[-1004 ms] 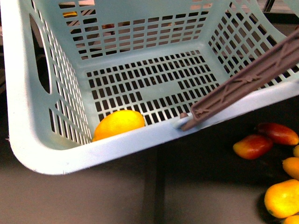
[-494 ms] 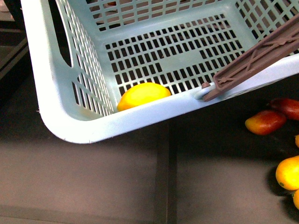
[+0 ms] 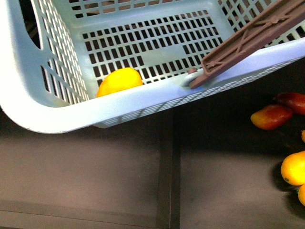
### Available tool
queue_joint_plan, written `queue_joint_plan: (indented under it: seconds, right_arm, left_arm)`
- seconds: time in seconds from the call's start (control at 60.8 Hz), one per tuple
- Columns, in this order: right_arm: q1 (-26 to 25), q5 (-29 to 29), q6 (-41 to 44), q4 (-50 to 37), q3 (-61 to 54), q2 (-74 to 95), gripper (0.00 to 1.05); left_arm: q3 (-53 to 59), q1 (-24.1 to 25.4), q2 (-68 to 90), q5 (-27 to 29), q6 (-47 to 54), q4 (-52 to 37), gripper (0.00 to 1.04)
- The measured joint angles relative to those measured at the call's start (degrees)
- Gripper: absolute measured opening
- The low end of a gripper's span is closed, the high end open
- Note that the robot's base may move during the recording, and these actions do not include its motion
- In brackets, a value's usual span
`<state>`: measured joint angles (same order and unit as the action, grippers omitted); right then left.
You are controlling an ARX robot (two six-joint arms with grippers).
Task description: Pick lemon and mango into basket
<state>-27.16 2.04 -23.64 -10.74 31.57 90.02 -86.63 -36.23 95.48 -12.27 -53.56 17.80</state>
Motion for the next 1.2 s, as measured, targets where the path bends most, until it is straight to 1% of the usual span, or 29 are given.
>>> queue_joint_plan:
  seconds: [0.181, 0.28, 0.543, 0.839, 1.201]
  right_arm:
    - [-0.22, 0.68, -2.60, -3.54, 2.36, 15.52, 0.96]
    - [0.57, 1.38, -4.39, -4.57, 3.39, 21.75, 0.96]
    - [4.81, 1.38, -10.51, -5.55, 7.19, 28.24, 0.96]
    - [8.31, 2.10, -16.26, -6.01, 12.28, 35.91, 0.96]
    - [14.14, 2.71, -21.88, -3.10, 22.21, 43.69, 0.96]
  left_arm:
    - [0.00, -0.07, 0.00, -0.61, -0.11, 0.00, 0.06]
    - [0.00, -0.07, 0.00, -0.42, -0.11, 0.00, 0.06]
    - [0.00, -0.04, 0.00, -0.13, -0.13, 0.00, 0.06]
    - [0.00, -0.09, 0.00, -0.22, -0.15, 0.00, 0.06]
    - [0.00, -0.09, 0.00, -0.17, -0.11, 0.00, 0.06]
